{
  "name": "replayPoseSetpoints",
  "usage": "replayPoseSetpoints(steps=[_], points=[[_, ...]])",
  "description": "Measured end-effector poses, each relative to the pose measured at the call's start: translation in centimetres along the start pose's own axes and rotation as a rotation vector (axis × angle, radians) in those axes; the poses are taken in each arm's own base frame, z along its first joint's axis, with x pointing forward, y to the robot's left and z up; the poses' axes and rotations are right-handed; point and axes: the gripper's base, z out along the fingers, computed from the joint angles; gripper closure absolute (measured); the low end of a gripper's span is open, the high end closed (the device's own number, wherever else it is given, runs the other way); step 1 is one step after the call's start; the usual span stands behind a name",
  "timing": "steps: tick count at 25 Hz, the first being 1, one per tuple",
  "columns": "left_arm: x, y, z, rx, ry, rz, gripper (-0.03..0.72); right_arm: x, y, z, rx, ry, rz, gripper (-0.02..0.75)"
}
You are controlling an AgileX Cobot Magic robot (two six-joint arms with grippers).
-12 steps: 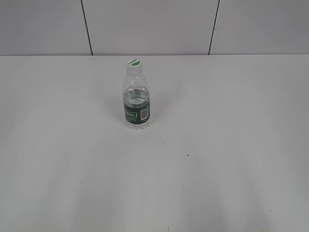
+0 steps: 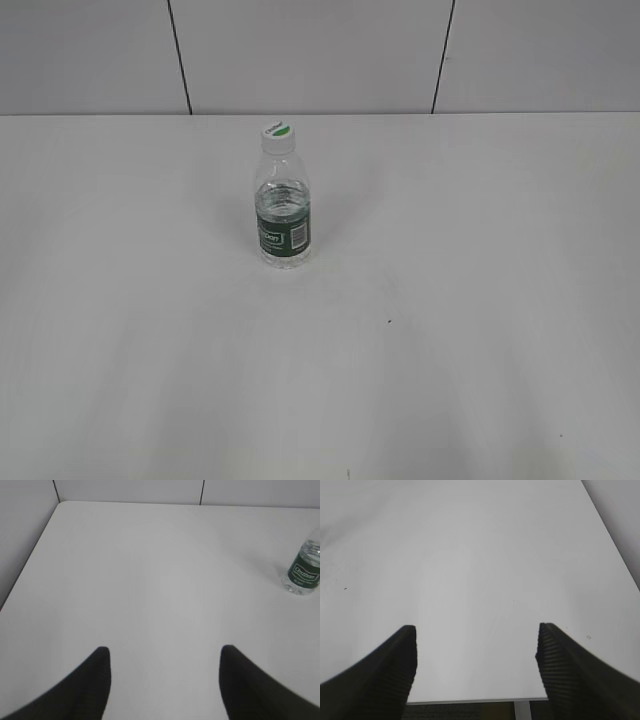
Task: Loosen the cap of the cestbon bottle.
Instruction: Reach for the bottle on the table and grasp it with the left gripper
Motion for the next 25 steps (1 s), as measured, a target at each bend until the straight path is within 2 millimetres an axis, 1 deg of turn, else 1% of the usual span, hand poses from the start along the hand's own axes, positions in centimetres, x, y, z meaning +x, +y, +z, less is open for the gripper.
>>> replayPoseSetpoints(steps=[19, 22, 25], points=[[-0.1, 0.0, -0.1, 0.0, -0.007, 0.0, 0.265, 0.0, 0.0, 0.0, 0.0, 0.0, 0.0, 0.169], [-0.9, 0.0, -0.6, 0.005, -0.069, -0.001, 0.265, 0.0, 0.0, 0.0, 0.0, 0.0, 0.0, 0.169], [-2.2, -0.1, -1.3, 0.013, -0.174, -0.001, 0.265, 0.0, 0.0, 0.0, 0.0, 0.0, 0.0, 0.169]])
